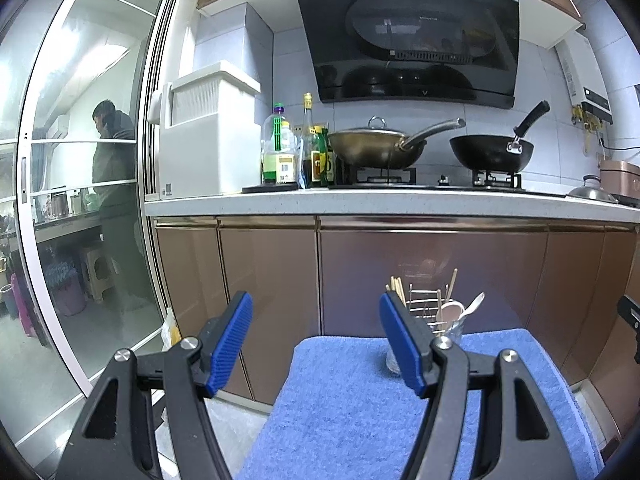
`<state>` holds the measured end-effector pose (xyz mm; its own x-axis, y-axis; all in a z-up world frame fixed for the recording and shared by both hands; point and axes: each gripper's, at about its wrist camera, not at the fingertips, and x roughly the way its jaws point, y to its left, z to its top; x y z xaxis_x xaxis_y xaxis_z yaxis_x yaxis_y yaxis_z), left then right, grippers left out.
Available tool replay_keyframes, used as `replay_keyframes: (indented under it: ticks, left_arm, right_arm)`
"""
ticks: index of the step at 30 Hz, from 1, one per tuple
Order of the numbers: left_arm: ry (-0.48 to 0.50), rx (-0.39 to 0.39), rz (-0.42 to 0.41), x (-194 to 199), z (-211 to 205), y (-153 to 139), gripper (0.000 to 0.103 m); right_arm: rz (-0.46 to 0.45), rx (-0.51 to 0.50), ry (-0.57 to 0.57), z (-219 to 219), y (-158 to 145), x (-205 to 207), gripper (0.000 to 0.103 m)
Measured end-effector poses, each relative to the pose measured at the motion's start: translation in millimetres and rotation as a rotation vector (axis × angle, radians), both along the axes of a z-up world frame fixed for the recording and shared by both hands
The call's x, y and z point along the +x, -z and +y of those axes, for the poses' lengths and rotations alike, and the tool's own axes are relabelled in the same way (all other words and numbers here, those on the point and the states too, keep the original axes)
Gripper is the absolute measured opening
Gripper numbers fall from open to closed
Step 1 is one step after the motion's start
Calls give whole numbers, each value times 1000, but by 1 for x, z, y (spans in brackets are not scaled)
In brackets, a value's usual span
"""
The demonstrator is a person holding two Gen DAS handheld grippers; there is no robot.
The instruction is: Organize utensils
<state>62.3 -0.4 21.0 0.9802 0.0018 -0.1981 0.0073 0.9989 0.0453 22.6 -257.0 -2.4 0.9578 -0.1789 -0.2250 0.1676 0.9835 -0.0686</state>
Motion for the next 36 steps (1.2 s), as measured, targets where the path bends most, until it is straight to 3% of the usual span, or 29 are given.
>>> replay_keyframes:
  ticks: [12, 36]
  left_arm:
    - [1, -6, -48, -11, -1, -18, 64]
    - [4, -9, -64, -17, -1, -22, 64]
  right_arm:
    - [-36, -5, -3, 4, -13, -11, 103]
    - [-25, -8, 2, -2, -11, -13, 103]
